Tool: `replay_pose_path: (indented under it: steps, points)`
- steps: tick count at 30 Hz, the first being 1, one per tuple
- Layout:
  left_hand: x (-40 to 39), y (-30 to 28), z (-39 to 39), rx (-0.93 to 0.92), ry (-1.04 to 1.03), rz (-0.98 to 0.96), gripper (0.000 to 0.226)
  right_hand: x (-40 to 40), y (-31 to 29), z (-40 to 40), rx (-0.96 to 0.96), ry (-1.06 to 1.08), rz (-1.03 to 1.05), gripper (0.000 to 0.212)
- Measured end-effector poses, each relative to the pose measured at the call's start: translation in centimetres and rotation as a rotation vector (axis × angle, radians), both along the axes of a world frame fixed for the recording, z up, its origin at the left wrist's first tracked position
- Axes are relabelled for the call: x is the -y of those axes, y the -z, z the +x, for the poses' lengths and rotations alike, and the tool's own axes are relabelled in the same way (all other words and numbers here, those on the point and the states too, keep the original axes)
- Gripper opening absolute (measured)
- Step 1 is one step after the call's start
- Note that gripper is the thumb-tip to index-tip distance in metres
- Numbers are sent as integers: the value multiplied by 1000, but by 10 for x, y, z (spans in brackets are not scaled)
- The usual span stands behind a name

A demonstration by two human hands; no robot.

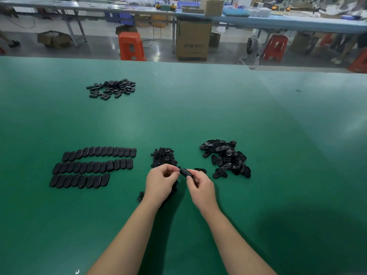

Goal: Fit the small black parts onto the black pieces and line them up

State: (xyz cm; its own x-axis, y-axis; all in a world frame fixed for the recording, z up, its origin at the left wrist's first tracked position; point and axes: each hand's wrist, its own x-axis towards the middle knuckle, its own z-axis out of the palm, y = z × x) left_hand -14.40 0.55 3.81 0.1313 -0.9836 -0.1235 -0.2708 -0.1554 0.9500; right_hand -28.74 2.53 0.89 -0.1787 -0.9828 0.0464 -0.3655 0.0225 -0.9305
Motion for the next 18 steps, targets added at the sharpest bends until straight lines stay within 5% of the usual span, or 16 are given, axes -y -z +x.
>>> replay_pose_path:
  steps: [8,18]
  points:
    - [-6,-2,-17,226,54,-54,20,-1,1,0,-40,-23,10,23]
    - [0,-4,-18,284,62,-15,17,1,3,-1,-66,-35,-6,24]
